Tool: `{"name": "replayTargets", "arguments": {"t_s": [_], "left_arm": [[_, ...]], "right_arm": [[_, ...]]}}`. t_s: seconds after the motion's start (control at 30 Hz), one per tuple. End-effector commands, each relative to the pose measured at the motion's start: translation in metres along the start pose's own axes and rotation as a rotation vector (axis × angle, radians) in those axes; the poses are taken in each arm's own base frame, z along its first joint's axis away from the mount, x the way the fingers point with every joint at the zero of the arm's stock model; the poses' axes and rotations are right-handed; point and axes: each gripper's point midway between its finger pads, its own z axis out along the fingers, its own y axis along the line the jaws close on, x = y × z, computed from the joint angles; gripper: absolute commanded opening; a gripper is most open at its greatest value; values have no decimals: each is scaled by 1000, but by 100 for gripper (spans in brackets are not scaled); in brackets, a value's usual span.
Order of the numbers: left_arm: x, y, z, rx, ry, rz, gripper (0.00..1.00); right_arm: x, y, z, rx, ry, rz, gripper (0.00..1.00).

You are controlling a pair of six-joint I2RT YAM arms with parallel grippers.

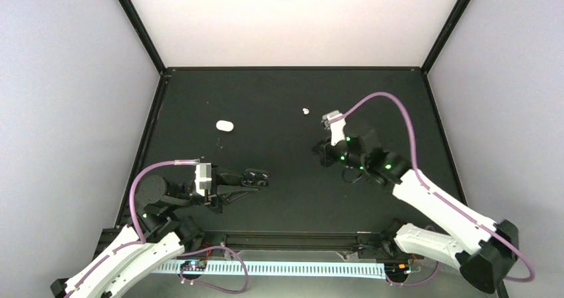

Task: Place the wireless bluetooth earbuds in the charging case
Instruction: Pick up the earbud from the center of the board.

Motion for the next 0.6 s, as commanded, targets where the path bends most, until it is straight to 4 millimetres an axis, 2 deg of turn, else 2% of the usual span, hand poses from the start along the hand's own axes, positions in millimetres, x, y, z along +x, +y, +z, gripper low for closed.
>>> {"name": "replayTargets", "arguments": {"t_s": [0.0,0.13,0.23,0.33,0.5,0.57], "left_arm": [[-11,-9,2,50,-29,6,2],[-11,-15,6,101,-28,-6,1],[-8,-20,10,157,-9,-18,2],[-6,-23,15,197,11,-29,2],[-10,-23,22,221,10,-26,2],[-11,-22,24,224,11,-26,2]], "right_arm": [[-56,45,-57,-158,-131,-127,1],[-82,90,-110,-323,-197,-284,1],[-86,126,-150,-442,-229,-439,1],[-83,141,-173,-503,-219,-529,1],[-85,164,-208,-633,-239,-565,1],[-85,174,-214,-678,-221,-562,1]]}}
